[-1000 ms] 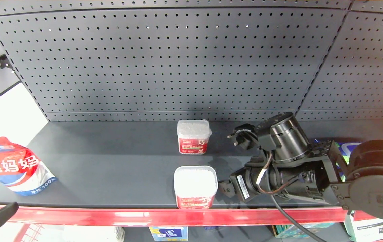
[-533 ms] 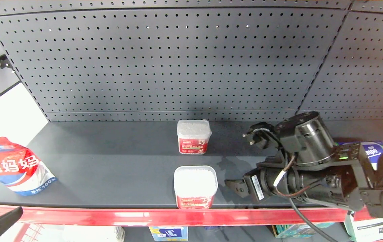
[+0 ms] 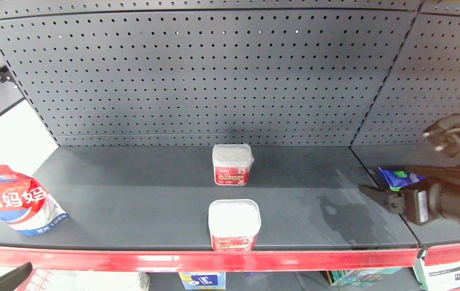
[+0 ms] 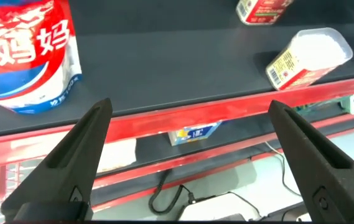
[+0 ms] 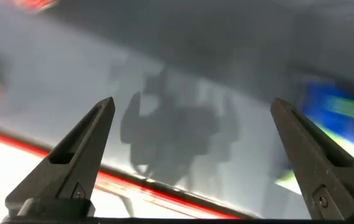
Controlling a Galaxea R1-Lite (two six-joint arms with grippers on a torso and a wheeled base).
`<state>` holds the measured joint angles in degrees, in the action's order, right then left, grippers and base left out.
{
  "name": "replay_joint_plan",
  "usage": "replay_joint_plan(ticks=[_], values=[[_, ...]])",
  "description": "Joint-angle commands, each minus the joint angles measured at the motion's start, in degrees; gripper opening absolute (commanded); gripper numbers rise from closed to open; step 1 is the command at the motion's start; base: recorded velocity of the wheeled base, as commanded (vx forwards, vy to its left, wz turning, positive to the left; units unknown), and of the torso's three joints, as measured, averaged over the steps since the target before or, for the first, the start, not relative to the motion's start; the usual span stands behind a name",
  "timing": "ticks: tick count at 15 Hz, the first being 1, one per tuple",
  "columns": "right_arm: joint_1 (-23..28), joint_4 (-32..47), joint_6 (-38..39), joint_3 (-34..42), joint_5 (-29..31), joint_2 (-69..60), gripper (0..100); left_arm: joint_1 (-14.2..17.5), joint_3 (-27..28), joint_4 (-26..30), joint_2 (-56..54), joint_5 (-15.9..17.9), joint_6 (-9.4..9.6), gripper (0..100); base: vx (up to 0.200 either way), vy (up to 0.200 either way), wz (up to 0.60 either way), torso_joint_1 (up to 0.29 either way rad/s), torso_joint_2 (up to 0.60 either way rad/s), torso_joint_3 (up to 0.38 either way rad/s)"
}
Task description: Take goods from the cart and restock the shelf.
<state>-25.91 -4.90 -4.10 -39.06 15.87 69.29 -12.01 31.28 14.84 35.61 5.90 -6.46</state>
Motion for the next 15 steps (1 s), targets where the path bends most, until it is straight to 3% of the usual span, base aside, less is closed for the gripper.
replay_joint_plan(ticks=[1, 2, 3, 4, 5, 6, 9, 11, 13, 14, 15], values=[[7.10, 2.09, -1.35, 2.23, 1.53, -14.27, 100, 0.32, 0.01, 0.28, -1.16, -0.98, -0.13, 100, 0.000, 0.000, 0.00, 0.000, 0.00, 0.000], [11.05, 12.55, -1.35, 1.18, 1.79, -25.08, 100, 0.58, 0.18, 4.15, -3.62, -4.05, -0.13, 100, 0.000, 0.000, 0.00, 0.000, 0.00, 0.000], [12.72, 17.56, -1.18, 0.47, 1.79, -29.13, 100, 0.67, 0.45, 7.22, -4.93, -4.93, -0.22, 100, 0.000, 0.000, 0.00, 0.000, 0.00, 0.000], [16.32, 29.51, -0.74, -0.93, 1.62, -37.91, 100, 0.76, 1.06, 14.70, -8.27, -6.69, -0.31, 100, 0.000, 0.000, 0.00, 0.000, 0.00, 0.000], [18.17, 34.78, 0.14, -1.11, 1.62, -42.05, 100, 1.64, 1.50, 19.53, -10.03, -8.62, -0.39, 100, 0.000, 0.000, 0.00, 0.000, 0.00, 0.000], [20.46, 38.30, 1.02, -0.67, 1.71, -45.03, 100, 3.31, 1.94, 23.48, -11.00, -10.29, -0.92, 100, 0.000, 0.000, 0.00, 0.000, 0.00, 0.000], [29.16, 49.99, 1.20, 2.41, 1.00, -52.94, 100, 11.13, 0.62, 30.78, -14.87, -10.82, -1.80, 100, 0.000, 0.000, 0.00, 0.000, 0.00, 0.000], [29.16, 51.04, 1.11, 5.92, 0.12, -55.40, 100, 14.38, -0.43, 33.59, -17.33, -10.65, -1.71, 100, 0.000, 0.000, 0.00, 0.000, 0.00, 0.000], [28.63, 48.76, 0.05, 11.99, -4.09, -60.77, 100, 14.03, -4.56, 33.24, -22.86, -10.38, -0.75, 100, 0.000, 0.000, 0.00, 0.000, 0.00, 0.000], [28.54, 42.34, -2.06, 18.40, -6.56, -64.98, 100, 12.62, -8.17, 33.06, -29.98, -10.38, 3.38, 100, 0.000, 0.000, 0.00, 0.000, 0.00, 0.000], [28.54, 37.51, -2.14, 20.34, -6.73, -64.81, 100, 11.74, -8.87, 32.98, -34.11, -10.03, 5.58, 100, 0.000, 0.000, 0.00, 0.000, 0.00, 0.000]])
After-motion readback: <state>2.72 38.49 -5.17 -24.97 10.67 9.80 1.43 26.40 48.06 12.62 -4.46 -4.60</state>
